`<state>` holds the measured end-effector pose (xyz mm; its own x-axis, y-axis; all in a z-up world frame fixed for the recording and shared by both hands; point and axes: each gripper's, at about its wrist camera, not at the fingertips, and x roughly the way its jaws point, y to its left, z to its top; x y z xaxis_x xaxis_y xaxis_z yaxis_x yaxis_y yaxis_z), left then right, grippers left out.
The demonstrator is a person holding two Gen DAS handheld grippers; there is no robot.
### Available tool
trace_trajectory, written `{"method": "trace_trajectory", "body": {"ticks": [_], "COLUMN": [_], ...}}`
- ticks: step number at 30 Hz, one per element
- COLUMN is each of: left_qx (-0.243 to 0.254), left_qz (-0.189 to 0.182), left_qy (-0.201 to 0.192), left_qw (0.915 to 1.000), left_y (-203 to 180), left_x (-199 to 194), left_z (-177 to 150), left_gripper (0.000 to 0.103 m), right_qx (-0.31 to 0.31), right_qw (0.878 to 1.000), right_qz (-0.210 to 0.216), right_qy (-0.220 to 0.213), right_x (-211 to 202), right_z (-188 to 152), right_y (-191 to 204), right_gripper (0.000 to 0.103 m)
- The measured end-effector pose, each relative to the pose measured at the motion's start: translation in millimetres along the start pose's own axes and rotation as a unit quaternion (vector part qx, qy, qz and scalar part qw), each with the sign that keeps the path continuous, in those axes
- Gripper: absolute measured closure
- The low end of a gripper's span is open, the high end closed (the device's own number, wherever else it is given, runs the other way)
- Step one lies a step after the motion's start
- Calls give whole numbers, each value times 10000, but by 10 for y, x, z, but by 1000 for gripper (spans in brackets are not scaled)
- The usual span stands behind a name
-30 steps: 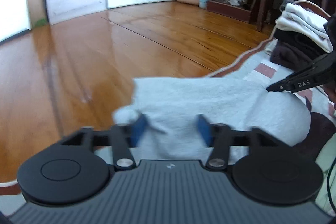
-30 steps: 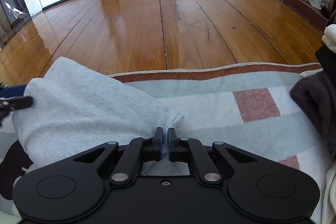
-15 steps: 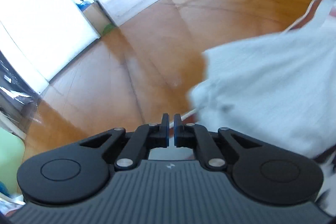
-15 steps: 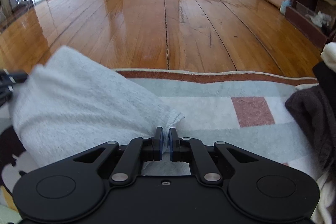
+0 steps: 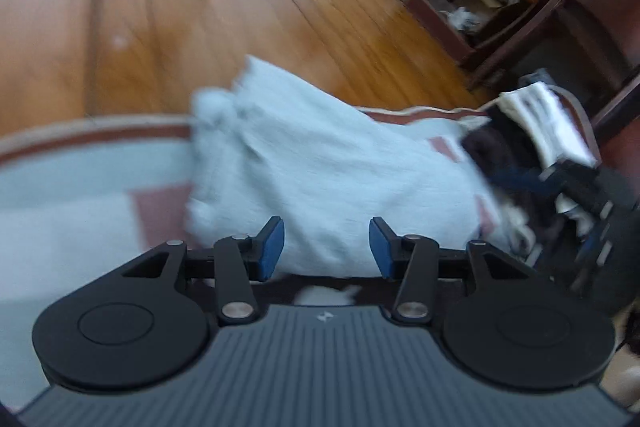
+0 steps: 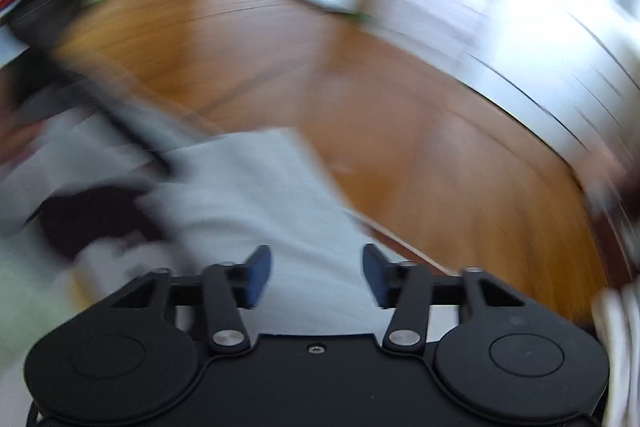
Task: Fold clothes
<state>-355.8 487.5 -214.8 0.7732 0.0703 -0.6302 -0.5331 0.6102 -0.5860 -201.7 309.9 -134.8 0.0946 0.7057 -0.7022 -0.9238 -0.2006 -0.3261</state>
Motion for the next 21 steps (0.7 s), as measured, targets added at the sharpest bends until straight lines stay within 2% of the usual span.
{"method": "trace_trajectory", "body": {"ticks": [3,4,5,6,7,8,10,11,13,14,15,17,18,19,20,21], "left_qx": [-300,-341,-371,-403,-453,-563,-693,-547,-80,166,456,1003,1102,998,862,617], "left_qz": [-141,-59,139,327,500,600,664,803,1258,1513,1872,2569,2898,3260,3492,3269], "left_qy": [-59,-15,39,28,15,-8,-67,-80,-163,-215,-303,-470,-506,-462,-442,-513], "left_qw": [9994,9994,9992,9986,9977,9966,9954,9952,9919,9881,9808,9601,9494,9389,9320,9417], "left_y": [58,95,122,157,194,233,255,209,52,-25,-97,-225,-209,-121,-32,62], "left_x": [253,336,392,398,399,374,308,298,286,278,262,233,223,208,174,65], "left_z": [-25,-23,-40,-47,-54,-60,-83,-90,-118,-131,-142,-164,-165,-143,-118,-84], "left_gripper": [56,60,69,89,99,99,99,99,99,99,99,99,97,94,95,94], "right_qx": [-796,-975,-1092,-1187,-1282,-1318,-1078,-829,-816,-918,-1034,-1005,-888,-796,-784,-823], "right_qw": [9956,9932,9911,9890,9863,9846,9870,9890,9900,9895,9888,9895,9906,9914,9913,9906], "right_qz": [381,455,495,442,390,378,544,620,502,420,348,255,237,205,141,73], "right_qy": [313,435,577,769,961,1086,1059,1059,1039,1031,1024,1004,1009,1019,1047,1088], "right_x": [267,374,475,560,645,695,639,606,555,532,520,513,507,498,483,472], "right_z": [17,14,3,-26,-55,-90,-183,-200,-239,-266,-299,-337,-320,-309,-314,-332], "right_y": [311,381,407,396,385,352,188,114,154,207,253,242,190,149,144,161], "right_gripper": [44,44,44,48,50,66,69,69,69,69,69,69,69,69,69,69]}}
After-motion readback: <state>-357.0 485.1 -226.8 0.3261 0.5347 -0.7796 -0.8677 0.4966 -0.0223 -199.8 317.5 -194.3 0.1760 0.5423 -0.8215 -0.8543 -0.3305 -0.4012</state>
